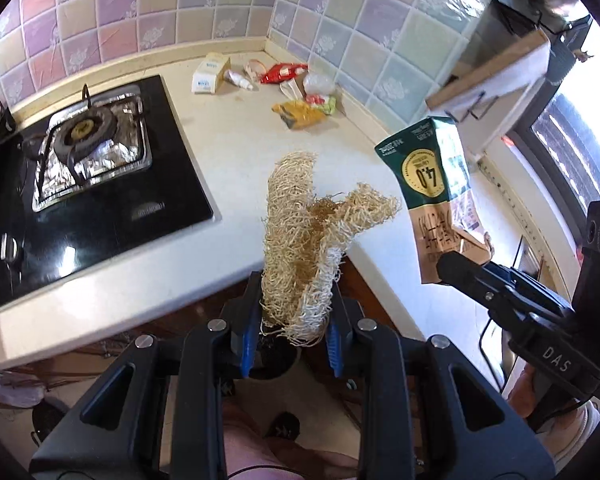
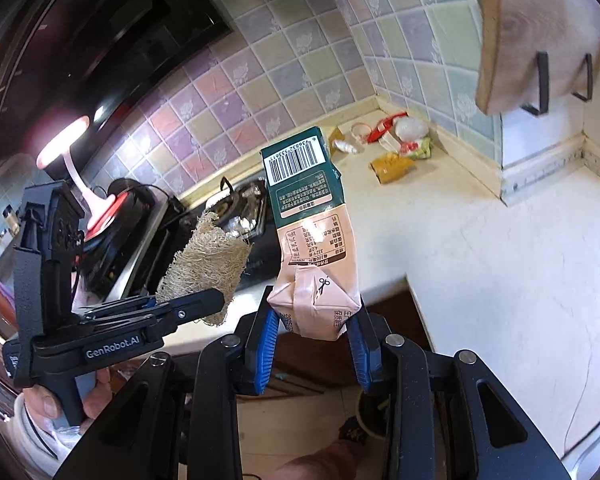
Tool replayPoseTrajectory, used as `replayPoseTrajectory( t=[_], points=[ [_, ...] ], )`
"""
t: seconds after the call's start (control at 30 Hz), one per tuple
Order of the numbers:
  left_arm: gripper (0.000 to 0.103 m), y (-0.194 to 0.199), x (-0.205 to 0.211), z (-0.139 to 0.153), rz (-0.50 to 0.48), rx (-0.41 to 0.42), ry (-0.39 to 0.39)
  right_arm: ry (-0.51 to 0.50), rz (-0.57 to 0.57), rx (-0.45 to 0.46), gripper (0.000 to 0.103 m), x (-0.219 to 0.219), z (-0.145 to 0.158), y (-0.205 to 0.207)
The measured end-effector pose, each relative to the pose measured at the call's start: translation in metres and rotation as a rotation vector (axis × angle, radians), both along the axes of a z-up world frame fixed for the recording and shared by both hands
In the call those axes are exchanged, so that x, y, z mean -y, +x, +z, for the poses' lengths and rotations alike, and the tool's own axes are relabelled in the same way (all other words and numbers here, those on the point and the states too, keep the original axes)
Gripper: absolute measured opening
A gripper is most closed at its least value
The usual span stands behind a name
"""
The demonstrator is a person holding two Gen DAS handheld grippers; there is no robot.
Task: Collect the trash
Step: 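Carry the loofah and green-brown bag down over the floor bin with both tools, then open both tools to drop the loofah and bag into the bin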
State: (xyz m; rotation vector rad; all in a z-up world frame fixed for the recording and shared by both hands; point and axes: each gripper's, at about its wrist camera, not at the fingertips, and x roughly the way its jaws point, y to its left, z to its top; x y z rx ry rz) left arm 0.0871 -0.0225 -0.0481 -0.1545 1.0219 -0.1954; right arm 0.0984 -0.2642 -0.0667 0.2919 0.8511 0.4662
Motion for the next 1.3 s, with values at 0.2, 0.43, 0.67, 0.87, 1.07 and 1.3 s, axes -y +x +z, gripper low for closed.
replayPoseTrajectory(
  t=[0.2, 0.43, 0.67, 0.87, 1.07, 1.3],
  points=[
    [0.024, -0.029, 0.009, -0.043, -0.045, -0.083, 0.0, -0.068, -0.013, -0.083, 0.032, 0.001, -0.053, -0.041],
    [0.024, -0.041, 0.018, -0.119, -0.104, -0.208, 0.038, -0.161, -0.032, -0.213, 0.032, -0.008, -0.136, -0.069],
    [0.025, -0.038, 0.031, -0.216, -0.181, -0.332, 0.067, -0.213, -0.096, -0.377, 0.032, -0.011, -0.241, -0.073],
    [0.025, -0.027, 0.043, -0.31, -0.226, -0.39, 0.11, -0.24, -0.137, -0.492, 0.032, -0.007, -0.334, -0.076],
    [0.026, -0.007, 0.042, -0.4, -0.214, -0.465, 0.09, -0.254, -0.145, -0.598, 0.032, -0.008, -0.43, -0.069],
    [0.029, 0.022, 0.045, -0.469, -0.217, -0.473, 0.104, -0.28, -0.154, -0.651, 0.032, -0.013, -0.515, -0.05]
  ],
)
